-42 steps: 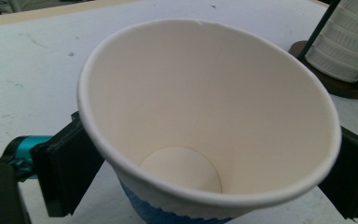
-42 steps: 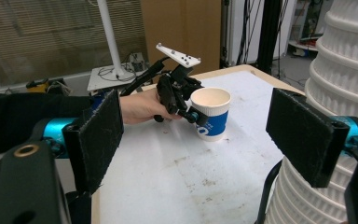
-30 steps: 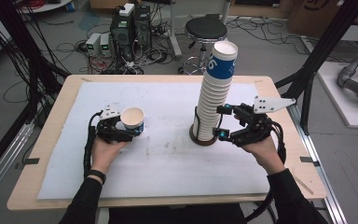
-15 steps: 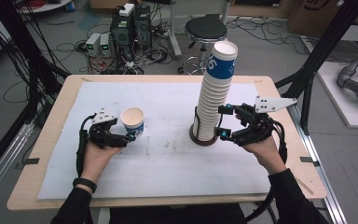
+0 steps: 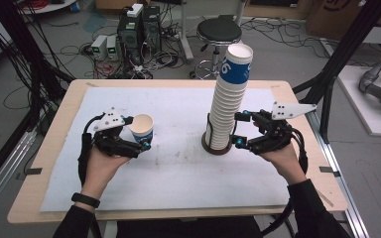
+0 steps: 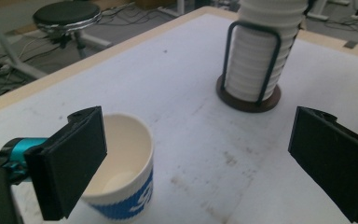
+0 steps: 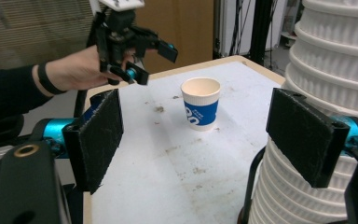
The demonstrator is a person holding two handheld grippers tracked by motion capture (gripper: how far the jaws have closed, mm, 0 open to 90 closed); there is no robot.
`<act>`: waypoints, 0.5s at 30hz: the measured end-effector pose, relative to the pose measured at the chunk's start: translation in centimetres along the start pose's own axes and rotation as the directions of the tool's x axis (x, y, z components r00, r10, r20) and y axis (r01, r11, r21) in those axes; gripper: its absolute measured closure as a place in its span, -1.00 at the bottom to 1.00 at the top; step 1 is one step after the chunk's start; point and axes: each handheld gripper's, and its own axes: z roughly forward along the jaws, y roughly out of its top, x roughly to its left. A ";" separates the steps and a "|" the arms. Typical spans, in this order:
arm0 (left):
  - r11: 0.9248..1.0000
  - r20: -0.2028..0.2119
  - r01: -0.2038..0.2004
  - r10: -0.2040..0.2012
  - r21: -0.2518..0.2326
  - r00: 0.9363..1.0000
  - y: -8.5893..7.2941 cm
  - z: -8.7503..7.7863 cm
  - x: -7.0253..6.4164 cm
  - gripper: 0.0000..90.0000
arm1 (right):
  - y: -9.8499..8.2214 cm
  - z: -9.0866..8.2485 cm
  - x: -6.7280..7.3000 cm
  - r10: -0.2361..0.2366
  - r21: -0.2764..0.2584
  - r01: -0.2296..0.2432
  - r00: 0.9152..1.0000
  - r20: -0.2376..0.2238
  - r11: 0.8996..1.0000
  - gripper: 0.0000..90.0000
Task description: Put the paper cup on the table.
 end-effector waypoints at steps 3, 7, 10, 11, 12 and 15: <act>1.000 0.015 -0.017 0.017 -0.007 1.000 1.0 0.3 -0.3 -0.90 | 0.0 -0.1 -0.1 0.000 -0.004 0.000 1.000 0.004 1.000 -0.58; 0.999 0.041 -0.040 0.040 -0.021 0.998 2.2 0.7 -0.7 -0.91 | 0.1 -0.3 -0.2 0.003 -0.006 -0.003 1.000 0.005 1.000 -0.58; 0.998 0.055 -0.046 0.049 -0.045 0.997 3.0 0.7 -1.0 -0.90 | 0.1 -0.3 -0.4 0.011 -0.005 -0.011 1.000 0.004 1.000 -0.58; 0.998 0.063 -0.047 0.050 -0.053 0.997 3.2 0.7 -1.1 -0.91 | 0.1 -0.3 -0.5 0.013 -0.004 -0.013 1.000 0.005 1.000 -0.58; 0.997 0.075 -0.046 0.050 -0.059 0.996 3.4 0.7 -1.1 -0.91 | 0.1 -0.3 -0.6 0.016 -0.006 -0.016 1.000 0.006 1.000 -0.58; 0.996 0.089 -0.049 0.056 -0.081 0.994 3.7 0.6 -1.2 -0.90 | 0.0 -0.5 -0.7 0.015 -0.006 -0.015 1.000 0.009 1.000 -0.58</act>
